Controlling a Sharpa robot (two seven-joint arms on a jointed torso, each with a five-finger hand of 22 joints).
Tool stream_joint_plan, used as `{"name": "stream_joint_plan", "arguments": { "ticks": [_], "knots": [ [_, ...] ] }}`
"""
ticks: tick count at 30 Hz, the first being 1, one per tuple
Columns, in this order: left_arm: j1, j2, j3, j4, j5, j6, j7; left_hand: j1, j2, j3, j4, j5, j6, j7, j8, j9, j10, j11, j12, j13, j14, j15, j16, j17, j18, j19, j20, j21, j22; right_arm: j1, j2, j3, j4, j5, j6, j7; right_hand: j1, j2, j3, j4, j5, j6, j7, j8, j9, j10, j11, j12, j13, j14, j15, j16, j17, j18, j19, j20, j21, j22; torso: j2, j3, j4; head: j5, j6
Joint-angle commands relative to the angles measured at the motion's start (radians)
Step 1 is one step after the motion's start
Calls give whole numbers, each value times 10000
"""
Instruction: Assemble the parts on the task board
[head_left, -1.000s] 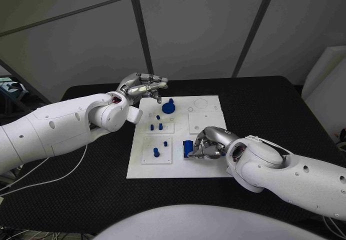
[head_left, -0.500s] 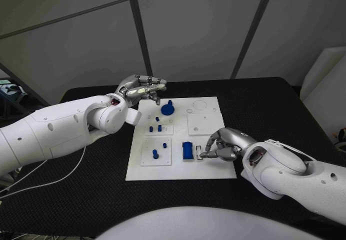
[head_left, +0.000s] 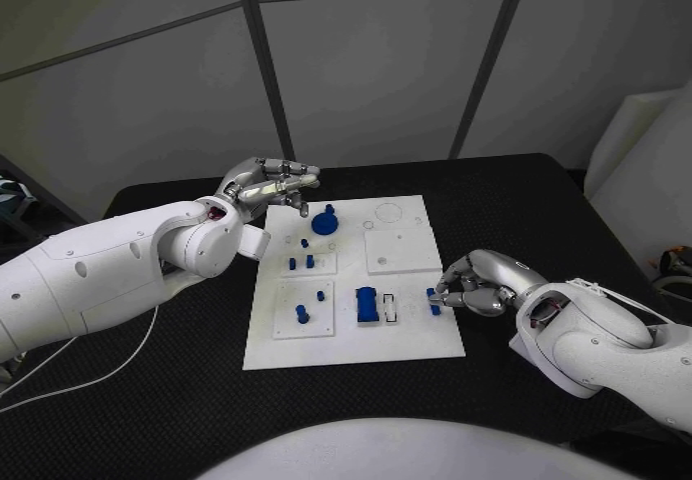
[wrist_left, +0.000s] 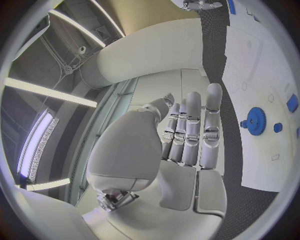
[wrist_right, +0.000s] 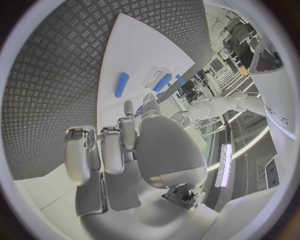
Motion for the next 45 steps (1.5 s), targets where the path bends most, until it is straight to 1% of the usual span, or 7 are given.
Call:
{"name": "stream_joint_plan", "arguments": {
  "ticks": [1, 6, 14, 23, 33, 41, 45],
  "knots": [
    [4, 3, 3, 49, 22, 64, 45, -76, 52, -72, 12, 34, -41, 7, 69, -3, -69, 25, 35, 14, -78, 13, -10, -12, 492, -77, 23, -64, -13, 11, -10, 3, -86, -627, -25, -460, 50, -50, -20, 81, 50, 162, -16, -71, -42, 57, 12, -88, -1785, 762, 41, -33, 1179, -150, 1056, 83, 66, 2635, 3, -1, 19, -130, -10],
    [-2, 4, 3, 47, 22, 66, 49, -76, 52, -72, 12, 34, -41, 7, 69, -3, -69, 25, 35, 14, -78, 13, -10, -12, 492, -77, 23, -64, -13, 7, 68, 1, -199, -931, 97, -800, 23, -121, -77, 117, 83, 312, -48, -103, -59, 58, -12, -109, -1790, 762, 23, -34, 1180, -150, 1056, 71, 66, 2635, 5, 7, 7, -151, -10],
    [-6, 15, 2, 47, 22, 78, 48, -76, 52, -72, 12, 34, -41, 7, 69, -3, -69, 25, 35, 14, -78, 13, -10, -12, 492, -77, 23, -64, -13, 3, 385, -1, -470, -1076, 420, -1135, -53, -220, -163, 184, 76, 367, -50, -170, -78, 46, -17, -151, -1810, 758, 14, -44, 1168, -150, 1056, 60, 66, 2635, 2, -9, 43, -158, -44],
    [-7, 14, 2, 39, 22, 81, 45, -76, 52, -72, 12, 34, -41, 7, 69, -3, -69, 25, 35, 14, -78, 13, -10, -12, 492, -77, 23, -64, -13, -2, 718, -4, -783, -1098, 1050, -1320, -103, -270, -210, 227, 69, 381, -45, -209, -87, 32, -12, -182, -1826, 755, 16, -56, 1153, -150, 1056, 58, 66, 2635, 2, -2, 17, -102, -108],
    [-9, 28, 2, 23, 22, 86, 41, -76, 52, -72, 12, 34, -41, 7, 69, -3, -69, 25, 35, 14, -78, 13, -10, -12, 492, -77, 23, -64, -13, -5, 935, -6, -979, -1267, 1650, -1462, -80, -273, -207, 222, 85, 414, -56, -208, -83, 23, -18, -198, -1834, 755, 15, -52, 1159, -150, 1056, 57, 66, 2635, -7, -7, 33, -89, -148],
    [-10, 8, 1, 22, 22, 85, 30, -76, 52, -72, 12, 34, -41, 7, 69, -3, -69, 25, 35, 14, -78, 13, -10, -12, 492, -77, 23, -64, -13, -8, 1026, -10, -947, -1700, 2370, -1491, 228, -410, -173, 36, 56, 564, -107, -217, -57, 8, -62, -217, -1825, 755, -20, -54, 1166, -150, 1056, 35, 66, 2635, -3, -13, 23, -56, -183],
    [-10, 0, 1, 27, 22, 89, 25, -76, 52, -72, 12, 34, -41, 7, 69, -3, -69, 25, 35, 14, -78, 13, -10, -12, 492, -77, 23, -64, -13, -12, 1078, -12, -903, -2109, 2781, -1501, 477, -507, -124, -140, -217, 612, -111, -257, -45, -6, -71, -245, -1828, 756, -32, -54, 1174, -150, 1056, 16, 66, 2635, -1, -13, 15, -54, -192]
  ]
}}
